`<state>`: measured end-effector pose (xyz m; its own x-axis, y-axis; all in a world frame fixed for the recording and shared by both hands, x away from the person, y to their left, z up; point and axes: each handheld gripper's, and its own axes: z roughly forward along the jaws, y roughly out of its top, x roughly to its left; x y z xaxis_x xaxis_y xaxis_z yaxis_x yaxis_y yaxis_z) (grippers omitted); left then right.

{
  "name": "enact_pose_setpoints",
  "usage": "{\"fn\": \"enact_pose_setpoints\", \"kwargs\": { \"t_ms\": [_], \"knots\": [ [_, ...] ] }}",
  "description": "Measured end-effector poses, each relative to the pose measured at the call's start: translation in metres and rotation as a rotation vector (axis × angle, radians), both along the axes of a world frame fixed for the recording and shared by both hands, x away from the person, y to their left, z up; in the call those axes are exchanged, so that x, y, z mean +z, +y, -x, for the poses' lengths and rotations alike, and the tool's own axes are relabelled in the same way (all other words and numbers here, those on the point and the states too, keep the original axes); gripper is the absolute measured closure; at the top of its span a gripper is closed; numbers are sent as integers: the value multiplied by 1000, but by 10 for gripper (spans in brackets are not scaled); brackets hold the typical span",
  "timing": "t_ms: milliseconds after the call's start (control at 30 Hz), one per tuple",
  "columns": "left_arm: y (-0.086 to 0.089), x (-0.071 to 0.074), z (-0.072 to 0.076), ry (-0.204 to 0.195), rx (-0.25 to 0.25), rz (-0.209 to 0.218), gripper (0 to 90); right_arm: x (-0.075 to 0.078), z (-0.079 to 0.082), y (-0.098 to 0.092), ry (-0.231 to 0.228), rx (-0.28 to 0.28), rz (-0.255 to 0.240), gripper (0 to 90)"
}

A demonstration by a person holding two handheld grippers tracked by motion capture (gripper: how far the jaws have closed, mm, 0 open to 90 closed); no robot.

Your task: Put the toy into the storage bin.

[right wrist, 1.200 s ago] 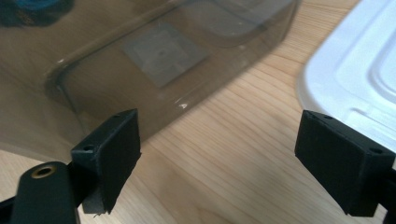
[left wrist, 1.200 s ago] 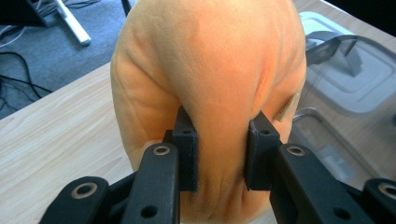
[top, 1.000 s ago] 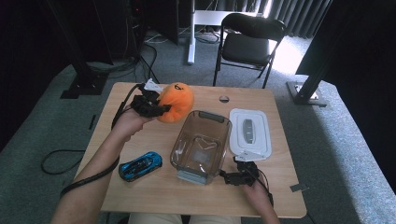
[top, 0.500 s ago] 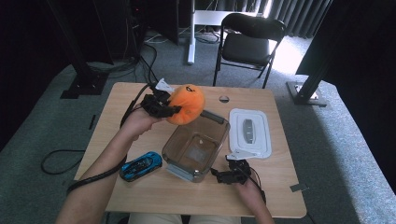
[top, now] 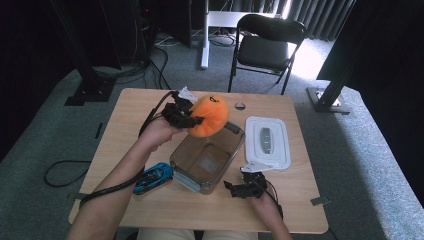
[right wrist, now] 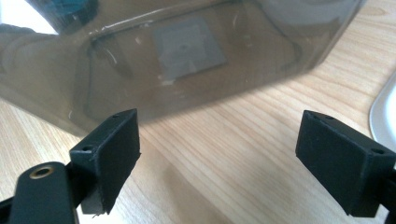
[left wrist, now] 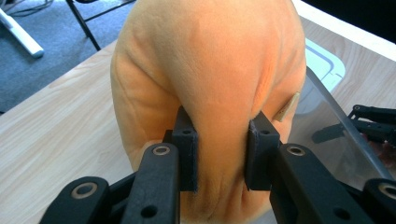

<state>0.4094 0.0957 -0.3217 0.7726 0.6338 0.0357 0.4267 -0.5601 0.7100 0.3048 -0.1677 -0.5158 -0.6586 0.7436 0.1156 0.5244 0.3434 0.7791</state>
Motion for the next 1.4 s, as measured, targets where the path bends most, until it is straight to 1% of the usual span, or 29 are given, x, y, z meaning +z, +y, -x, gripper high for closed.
{"fn": "enact_pose_setpoints", "kwargs": {
  "t_ms": [133, 267, 300, 467, 500, 533, 567, 633, 733, 767, 800, 833, 867, 933, 1000, 1033, 1067, 1133, 1200, 1233, 1267, 1300, 1333, 1367, 1400],
  "knots": [
    [-8, -7, 0, 20, -21, -10, 720, -3, 1, -3, 9, -6, -4, 135],
    [-12, -12, -1, 31, -27, -11, 719, -3, 1, -4, 10, -8, -13, 135],
    [-15, -16, -2, 40, -26, -13, 719, -4, 0, -5, 9, -9, -13, 135],
    [-20, -20, -1, 38, -39, -12, 718, -5, 1, -6, 12, -11, -15, 135],
    [-22, -22, 0, 54, -47, -8, 717, -5, 1, -7, 13, -12, -18, 135],
    [-22, -22, 0, 54, -47, -8, 717, -5, 0, -7, 15, -11, -18, 135],
    [-24, -25, 2, 54, -52, -20, 717, -6, 0, -7, 16, -12, -17, 135],
    [-24, -28, 2, 65, -49, -11, 717, -6, 0, -7, 18, -11, -19, 135],
    [-23, -31, 2, 75, -52, -13, 715, -6, 0, -6, 19, -9, -15, 135],
    [-23, -32, 2, 86, -47, -6, 714, -6, 0, -6, 20, -9, -15, 135],
    [-23, -32, 2, 86, -47, -6, 708, -6, 0, -6, 20, -8, -15, 135],
    [-23, -32, 2, 88, -45, -10, 688, -6, 0, -6, 21, -7, -15, 135],
    [-23, -31, 2, 88, -48, -4, 666, -7, 0, -6, 21, -6, -16, 135],
    [-23, -31, 1, 89, -50, -1, 589, -7, 0, -6, 21, -6, -15, 135],
    [-22, -32, 0, 90, -60, 2, 562, -7, 0, -6, 23, -5, -15, 135],
    [-22, -33, 1, 82, -57, -4, 524, -7, 0, -6, 24, -4, -15, 135],
    [-22, -33, 1, 82, -57, -4, 512, -7, 0, -6, 24, -3, -14, 135],
    [-23, -33, 1, 84, -57, -8, 512, -7, 0, -6, 25, -2, -15, 135],
    [-24, -34, 3, 74, -61, -24, 514, -7, 0, -5, 27, -2, -15, 135],
    [-25, -34, 5, 66, -72, -42, 560, -7, 0, -5, 27, -1, -15, 135],
    [-25, -34, 5, 66, -72, -42, 587, -7, 0, -5, 27, -1, -15, 135],
    [-26, -34, 6, 65, -83, -56, 587, -7, 0, -5, 28, -1, -14, 135],
    [-26, -34, 6, 65, -83, -56, 605, -7, 0, -5, 28, -1, -14, 135],
    [-27, -35, 9, 61, -87, -66, 645, -7, 0, -6, 27, -2, -16, 135],
    [-27, -34, 10, 62, -89, -66, 656, -8, 0, -6, 28, -2, -16, 135]
  ]
}}
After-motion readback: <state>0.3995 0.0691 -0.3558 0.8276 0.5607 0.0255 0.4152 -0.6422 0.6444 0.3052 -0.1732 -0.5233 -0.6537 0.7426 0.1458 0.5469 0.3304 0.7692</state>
